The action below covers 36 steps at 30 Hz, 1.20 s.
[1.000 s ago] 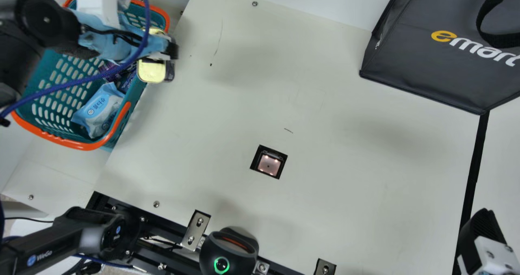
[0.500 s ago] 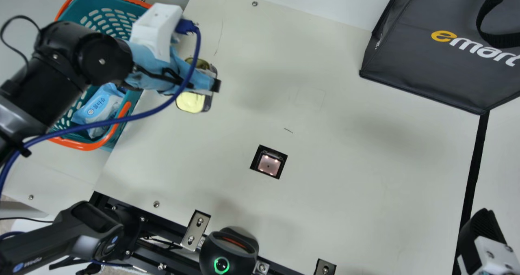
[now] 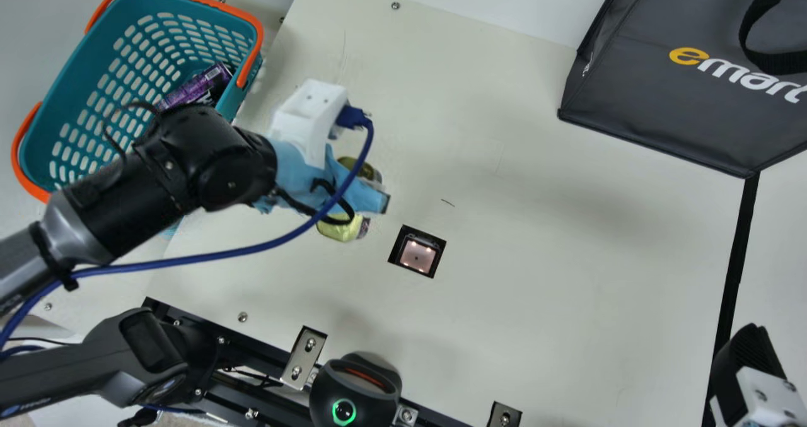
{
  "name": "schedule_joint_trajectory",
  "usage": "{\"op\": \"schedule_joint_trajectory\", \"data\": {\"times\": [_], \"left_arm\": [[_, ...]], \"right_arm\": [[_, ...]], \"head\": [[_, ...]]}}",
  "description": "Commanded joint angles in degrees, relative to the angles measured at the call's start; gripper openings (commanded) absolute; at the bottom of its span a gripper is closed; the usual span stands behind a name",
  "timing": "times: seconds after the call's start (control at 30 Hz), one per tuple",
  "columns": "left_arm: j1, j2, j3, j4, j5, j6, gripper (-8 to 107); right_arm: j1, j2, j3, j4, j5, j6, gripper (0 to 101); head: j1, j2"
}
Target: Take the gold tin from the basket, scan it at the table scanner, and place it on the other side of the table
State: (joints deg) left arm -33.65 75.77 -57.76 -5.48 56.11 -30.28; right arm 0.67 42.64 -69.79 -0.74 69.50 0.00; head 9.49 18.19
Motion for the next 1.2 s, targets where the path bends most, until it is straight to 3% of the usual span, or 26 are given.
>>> {"op": "schedule_joint_trajectory", "data": {"times": [0.0,0.6,1.17], "left_arm": [[-3.2,0.3,0.3,0.5,-0.4,-4.4,-8],[-16.0,2.8,1.9,2.4,-2.0,-20.3,-8],[-18.8,7.7,2.3,-0.9,-8.9,-26.8,-8]], "right_arm": [[0.0,0.0,0.0,0.0,0.0,0.0,95],[0.0,0.0,0.0,0.0,0.0,0.0,95],[0.0,0.0,0.0,0.0,0.0,0.0,95]], "head": [[-1.6,0.2],[-1.6,0.2],[-1.6,0.2]]}}
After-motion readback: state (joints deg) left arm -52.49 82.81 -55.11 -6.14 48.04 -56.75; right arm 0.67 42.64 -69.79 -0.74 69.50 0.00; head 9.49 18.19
